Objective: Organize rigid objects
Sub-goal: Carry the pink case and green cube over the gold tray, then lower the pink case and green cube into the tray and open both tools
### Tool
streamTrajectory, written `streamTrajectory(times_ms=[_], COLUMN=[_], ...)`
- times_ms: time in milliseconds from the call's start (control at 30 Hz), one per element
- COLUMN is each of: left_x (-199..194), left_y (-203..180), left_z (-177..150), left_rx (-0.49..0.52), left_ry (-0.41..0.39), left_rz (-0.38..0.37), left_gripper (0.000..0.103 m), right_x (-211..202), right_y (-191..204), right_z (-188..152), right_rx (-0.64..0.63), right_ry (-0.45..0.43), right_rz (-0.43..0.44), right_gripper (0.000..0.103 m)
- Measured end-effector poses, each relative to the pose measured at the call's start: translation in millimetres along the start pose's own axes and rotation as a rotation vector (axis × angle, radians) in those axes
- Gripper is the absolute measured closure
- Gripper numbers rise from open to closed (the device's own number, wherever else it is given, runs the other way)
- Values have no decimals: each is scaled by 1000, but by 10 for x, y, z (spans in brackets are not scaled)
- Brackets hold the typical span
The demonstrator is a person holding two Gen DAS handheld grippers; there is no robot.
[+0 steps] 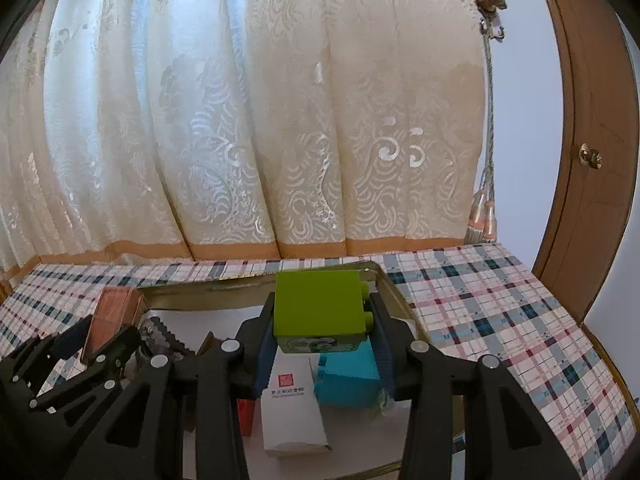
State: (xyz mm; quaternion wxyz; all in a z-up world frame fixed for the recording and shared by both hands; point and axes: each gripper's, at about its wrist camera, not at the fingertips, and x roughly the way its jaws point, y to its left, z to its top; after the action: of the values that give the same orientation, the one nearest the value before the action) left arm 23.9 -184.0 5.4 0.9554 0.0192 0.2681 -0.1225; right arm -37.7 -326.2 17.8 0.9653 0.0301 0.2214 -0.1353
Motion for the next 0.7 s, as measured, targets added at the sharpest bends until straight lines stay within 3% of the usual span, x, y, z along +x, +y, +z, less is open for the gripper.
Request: streamTrajectory(times_ms=[500, 700], left_x=[94, 249], left_y=[-104, -42], left_z=[-18, 35], left_rx=[23, -18], left_ry=[5, 45], left_rz=[-10, -35], left_gripper=[57, 58], right_x=[145, 235], right_y=[44, 22], right_z=[-33, -36], right_rx=[-11, 2], right_ry=[41, 68], right_rz=[6, 9], right_gripper=[58, 58])
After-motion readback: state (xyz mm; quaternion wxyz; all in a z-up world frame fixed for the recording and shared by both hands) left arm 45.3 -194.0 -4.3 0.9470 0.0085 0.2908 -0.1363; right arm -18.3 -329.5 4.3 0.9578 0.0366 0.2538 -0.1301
